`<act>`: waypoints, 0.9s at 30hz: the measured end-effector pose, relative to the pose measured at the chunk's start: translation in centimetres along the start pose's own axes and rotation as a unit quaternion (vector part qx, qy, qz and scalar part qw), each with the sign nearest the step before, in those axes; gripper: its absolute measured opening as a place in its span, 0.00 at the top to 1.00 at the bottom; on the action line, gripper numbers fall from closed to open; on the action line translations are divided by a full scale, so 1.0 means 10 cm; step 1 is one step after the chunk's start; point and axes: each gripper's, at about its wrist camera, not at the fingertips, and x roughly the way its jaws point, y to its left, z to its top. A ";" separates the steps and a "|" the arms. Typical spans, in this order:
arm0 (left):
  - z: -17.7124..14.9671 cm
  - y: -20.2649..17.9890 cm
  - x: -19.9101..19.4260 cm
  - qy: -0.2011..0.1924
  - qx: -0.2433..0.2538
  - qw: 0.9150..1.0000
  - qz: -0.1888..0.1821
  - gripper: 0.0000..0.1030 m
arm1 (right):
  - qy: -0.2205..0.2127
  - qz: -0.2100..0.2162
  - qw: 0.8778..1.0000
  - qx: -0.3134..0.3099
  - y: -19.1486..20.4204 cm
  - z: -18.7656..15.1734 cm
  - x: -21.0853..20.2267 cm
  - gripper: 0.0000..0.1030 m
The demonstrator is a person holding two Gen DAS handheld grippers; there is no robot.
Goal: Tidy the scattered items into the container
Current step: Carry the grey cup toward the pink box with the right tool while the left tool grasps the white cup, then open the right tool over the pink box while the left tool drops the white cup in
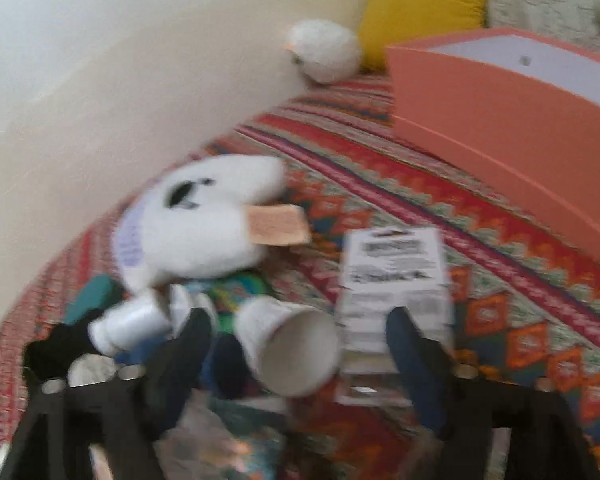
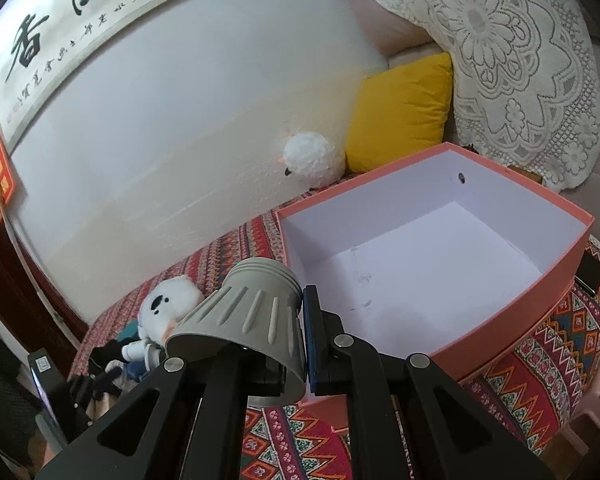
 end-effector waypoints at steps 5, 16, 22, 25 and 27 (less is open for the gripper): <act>-0.03 0.11 0.22 0.030 0.012 0.999 0.014 0.25 | 0.015 0.003 1.000 -0.001 0.00 0.00 0.12 0.92; -0.02 0.16 0.67 0.074 0.016 0.997 0.010 0.99 | 0.018 0.006 1.000 -0.016 0.09 -0.03 0.23 0.92; 0.23 0.07 0.01 -0.003 -0.013 1.000 -0.019 0.99 | 0.017 0.005 1.000 -0.012 0.07 -0.02 0.22 0.92; 0.51 -0.04 -0.38 -0.054 -0.024 0.997 -0.042 0.99 | 0.001 0.001 1.000 -0.006 0.03 0.09 0.15 0.92; 0.75 -0.15 -0.56 -0.084 -0.028 0.994 -0.061 0.99 | -0.022 -0.013 1.000 0.006 -0.04 0.27 0.07 0.92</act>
